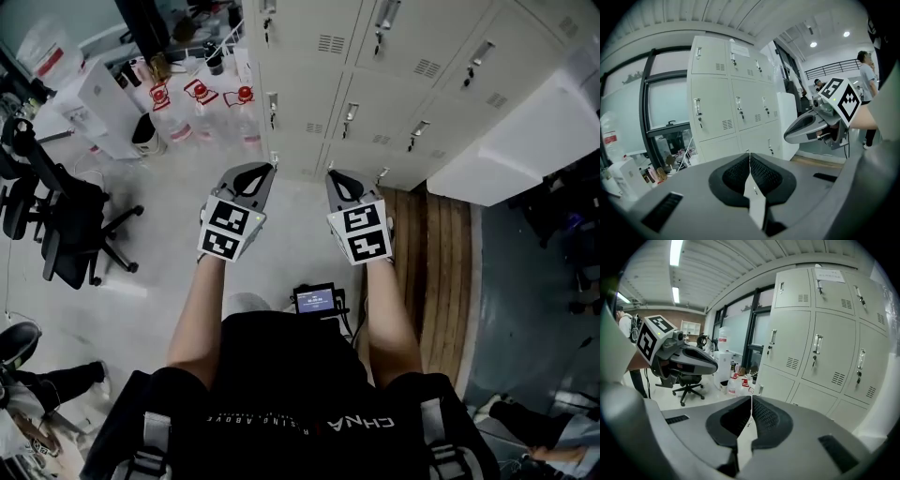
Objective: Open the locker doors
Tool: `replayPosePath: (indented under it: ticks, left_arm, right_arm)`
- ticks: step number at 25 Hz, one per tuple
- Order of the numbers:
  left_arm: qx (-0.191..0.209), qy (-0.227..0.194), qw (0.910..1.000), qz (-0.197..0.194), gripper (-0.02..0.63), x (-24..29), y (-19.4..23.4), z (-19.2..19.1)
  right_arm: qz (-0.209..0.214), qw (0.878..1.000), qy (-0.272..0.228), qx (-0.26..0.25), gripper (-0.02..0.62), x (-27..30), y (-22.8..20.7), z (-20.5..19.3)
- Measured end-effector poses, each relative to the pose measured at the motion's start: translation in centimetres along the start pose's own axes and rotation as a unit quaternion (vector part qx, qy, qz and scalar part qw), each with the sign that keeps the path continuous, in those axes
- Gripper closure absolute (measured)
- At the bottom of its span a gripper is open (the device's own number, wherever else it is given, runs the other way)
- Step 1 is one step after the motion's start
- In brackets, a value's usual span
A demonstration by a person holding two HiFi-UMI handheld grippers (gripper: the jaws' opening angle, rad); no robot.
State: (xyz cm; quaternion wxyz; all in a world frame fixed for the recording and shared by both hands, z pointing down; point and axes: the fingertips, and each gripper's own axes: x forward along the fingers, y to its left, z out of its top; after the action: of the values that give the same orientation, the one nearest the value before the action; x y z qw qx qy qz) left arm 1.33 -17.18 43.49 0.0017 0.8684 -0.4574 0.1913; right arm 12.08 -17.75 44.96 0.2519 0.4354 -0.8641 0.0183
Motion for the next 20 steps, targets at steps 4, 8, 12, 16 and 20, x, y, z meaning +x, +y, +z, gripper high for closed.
replayPosePath:
  ticks: [4,8,12,16,20]
  left_arm:
    - [-0.006,0.018,0.9998,0.006,0.586,2.5,0.9,-0.8]
    - [-0.014,0.019,0.9997,0.004,0.586,5.2,2.8,-1.0]
    - [-0.008,0.01,0.9999,-0.01,0.586,7.9,5.5,-1.0]
    - [-0.014,-0.001,0.9996,-0.023,0.586,11.1,9.8,-0.5]
    - [-0.012,-0.017,0.9992,-0.035,0.586,14.1,15.0,0.7]
  right_arm:
    - [0.013,1.0,0.006,0.01,0.563,2.4,-1.8,-0.6]
    - [0.02,1.0,0.012,0.011,0.563,5.0,-2.9,-0.1]
    - [-0.002,1.0,0.017,0.015,0.563,8.2,-4.8,0.5]
    - [-0.014,1.0,0.023,0.012,0.563,12.2,-6.2,2.7]
    - [-0.028,0.999,0.021,0.011,0.563,16.9,-7.6,6.3]
